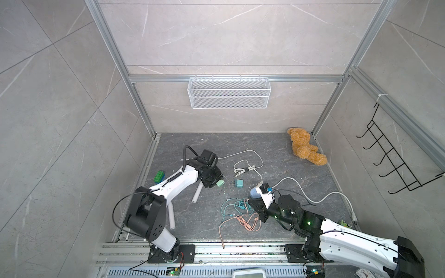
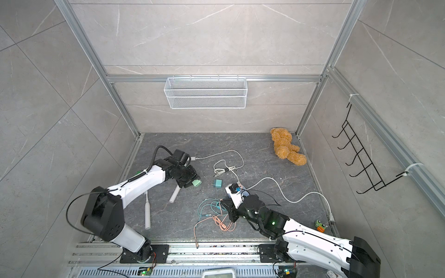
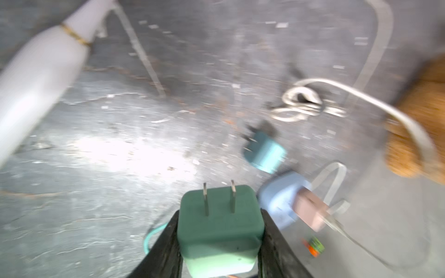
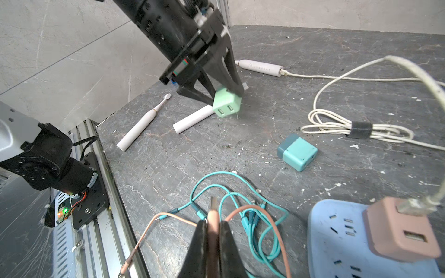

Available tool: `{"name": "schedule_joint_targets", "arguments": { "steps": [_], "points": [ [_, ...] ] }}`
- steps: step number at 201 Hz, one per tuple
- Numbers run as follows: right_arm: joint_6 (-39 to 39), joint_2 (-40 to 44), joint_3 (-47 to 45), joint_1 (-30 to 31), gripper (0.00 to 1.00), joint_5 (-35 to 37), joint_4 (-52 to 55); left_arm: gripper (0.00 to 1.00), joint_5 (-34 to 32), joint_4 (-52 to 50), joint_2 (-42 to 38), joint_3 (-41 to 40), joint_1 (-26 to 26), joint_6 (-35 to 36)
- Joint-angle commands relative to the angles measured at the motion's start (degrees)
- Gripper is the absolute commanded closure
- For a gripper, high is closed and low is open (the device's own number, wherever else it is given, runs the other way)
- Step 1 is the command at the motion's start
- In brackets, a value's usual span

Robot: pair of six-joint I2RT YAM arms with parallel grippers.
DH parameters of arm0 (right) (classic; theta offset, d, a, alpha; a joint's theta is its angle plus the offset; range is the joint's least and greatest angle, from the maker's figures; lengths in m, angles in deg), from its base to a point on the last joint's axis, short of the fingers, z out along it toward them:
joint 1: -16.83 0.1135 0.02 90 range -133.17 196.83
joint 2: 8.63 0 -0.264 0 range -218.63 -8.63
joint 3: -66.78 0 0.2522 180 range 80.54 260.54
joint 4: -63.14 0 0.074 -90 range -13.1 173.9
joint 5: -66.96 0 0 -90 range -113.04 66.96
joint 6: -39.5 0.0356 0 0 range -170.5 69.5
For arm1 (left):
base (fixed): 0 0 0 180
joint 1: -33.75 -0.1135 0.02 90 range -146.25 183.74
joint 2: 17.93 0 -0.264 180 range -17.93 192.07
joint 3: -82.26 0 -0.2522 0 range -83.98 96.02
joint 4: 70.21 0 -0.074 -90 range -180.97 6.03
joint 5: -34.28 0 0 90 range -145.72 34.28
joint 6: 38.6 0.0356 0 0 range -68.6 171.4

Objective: Charge the electric toothbrush
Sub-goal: Pick up the plug from the center of the board, then insert the charging cable into the plug.

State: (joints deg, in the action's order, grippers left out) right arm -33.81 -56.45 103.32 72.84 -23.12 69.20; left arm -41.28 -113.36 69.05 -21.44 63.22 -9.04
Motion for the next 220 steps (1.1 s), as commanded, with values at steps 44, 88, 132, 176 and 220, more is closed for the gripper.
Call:
{"name": "schedule_joint_targets", "arguments": {
  "steps": [44,88,132,176,220],
  "points": [
    [5.01,-2.02,2.36,-0.25,1.00,-2.20,-11.83,1.00,12.23,42.71,-14.91,-18.26,-0.41,-9.35],
    [13.30,0.16,1.65,-0.29,1.00,0.14,-21.39,1.00,13.30,70.89,-19.14,-27.43,-0.31,-14.92],
    [22.52,-3.34,3.66,-0.42,1.00,1.79,-29.72,1.00,10.06,93.27,-18.62,-32.18,1.28,-18.52],
    [33.60,-12.11,3.41,-0.55,1.00,4.86,-46.93,1.00,6.70,104.57,-15.77,-32.99,4.95,-20.49],
    [37.80,-20.02,3.44,-0.60,1.00,8.95,-60.79,1.00,3.69,106.71,-15.84,-34.80,6.21,-21.14]
  ]
}}
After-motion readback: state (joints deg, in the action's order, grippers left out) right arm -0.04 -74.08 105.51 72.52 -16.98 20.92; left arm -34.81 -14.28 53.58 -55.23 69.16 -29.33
